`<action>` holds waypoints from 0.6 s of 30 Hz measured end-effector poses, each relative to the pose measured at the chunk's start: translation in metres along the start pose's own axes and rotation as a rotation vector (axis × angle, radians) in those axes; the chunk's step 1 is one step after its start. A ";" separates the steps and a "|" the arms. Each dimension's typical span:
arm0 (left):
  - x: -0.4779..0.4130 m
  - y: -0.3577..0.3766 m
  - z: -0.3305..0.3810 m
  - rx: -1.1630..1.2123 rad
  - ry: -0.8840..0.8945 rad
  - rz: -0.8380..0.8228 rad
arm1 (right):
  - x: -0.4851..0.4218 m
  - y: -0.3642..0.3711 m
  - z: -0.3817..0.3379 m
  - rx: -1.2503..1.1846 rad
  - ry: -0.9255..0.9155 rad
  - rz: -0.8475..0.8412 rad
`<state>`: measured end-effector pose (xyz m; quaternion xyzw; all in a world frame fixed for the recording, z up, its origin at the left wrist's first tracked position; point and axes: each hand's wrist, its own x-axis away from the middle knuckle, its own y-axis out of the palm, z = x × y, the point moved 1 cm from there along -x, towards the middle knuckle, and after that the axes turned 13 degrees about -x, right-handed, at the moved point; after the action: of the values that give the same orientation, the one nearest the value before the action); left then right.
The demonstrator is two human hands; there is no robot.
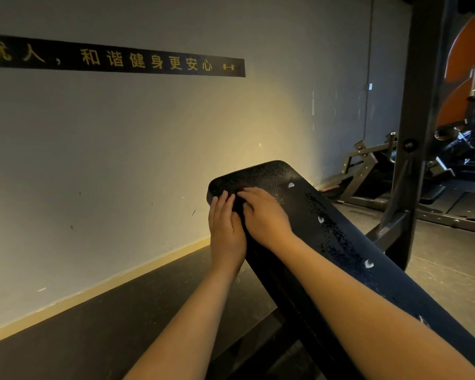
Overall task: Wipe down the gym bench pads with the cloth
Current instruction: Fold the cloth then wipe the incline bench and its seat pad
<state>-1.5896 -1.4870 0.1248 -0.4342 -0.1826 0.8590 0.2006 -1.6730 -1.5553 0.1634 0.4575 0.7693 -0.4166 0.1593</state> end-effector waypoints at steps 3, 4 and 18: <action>0.003 0.002 -0.001 -0.045 0.014 0.029 | 0.008 -0.001 0.006 -0.057 -0.068 -0.050; 0.004 0.002 -0.002 -0.075 0.040 0.034 | 0.002 -0.005 0.012 -0.060 -0.066 -0.047; 0.002 0.005 -0.007 0.032 0.031 0.011 | 0.024 -0.002 0.010 -0.040 -0.104 -0.005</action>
<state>-1.5859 -1.4895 0.1169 -0.4450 -0.1634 0.8561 0.2057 -1.6888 -1.5498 0.1438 0.4298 0.7694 -0.4247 0.2071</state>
